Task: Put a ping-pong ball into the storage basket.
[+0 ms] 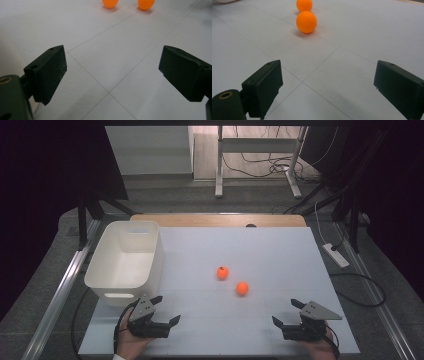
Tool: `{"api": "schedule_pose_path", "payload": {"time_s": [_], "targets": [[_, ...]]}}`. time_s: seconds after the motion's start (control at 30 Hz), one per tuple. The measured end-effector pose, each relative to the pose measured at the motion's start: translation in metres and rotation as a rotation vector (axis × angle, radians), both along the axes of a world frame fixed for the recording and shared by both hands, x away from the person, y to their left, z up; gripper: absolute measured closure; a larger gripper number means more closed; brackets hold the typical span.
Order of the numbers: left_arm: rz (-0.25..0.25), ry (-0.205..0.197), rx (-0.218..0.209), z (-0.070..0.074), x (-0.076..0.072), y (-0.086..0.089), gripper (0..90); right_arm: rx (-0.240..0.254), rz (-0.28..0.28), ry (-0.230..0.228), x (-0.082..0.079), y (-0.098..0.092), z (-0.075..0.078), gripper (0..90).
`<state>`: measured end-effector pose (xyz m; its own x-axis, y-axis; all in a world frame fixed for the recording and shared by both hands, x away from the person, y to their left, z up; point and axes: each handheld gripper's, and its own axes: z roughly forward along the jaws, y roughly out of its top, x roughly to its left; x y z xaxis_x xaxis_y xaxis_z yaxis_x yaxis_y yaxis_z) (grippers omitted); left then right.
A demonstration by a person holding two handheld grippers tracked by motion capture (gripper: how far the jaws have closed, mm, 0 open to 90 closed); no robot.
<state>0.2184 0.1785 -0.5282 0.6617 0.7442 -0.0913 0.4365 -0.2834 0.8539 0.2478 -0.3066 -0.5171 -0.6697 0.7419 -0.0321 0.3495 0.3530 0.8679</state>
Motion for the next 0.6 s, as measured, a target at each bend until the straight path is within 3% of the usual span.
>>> {"api": "schedule_pose_path", "payload": {"time_s": [0.6], "targets": [[0.009,0.003,-0.008,0.0014,-0.0004,0.0003,8.6,-0.008,0.008,-0.006,-0.0005,0.0010,0.0004,9.0]]}}
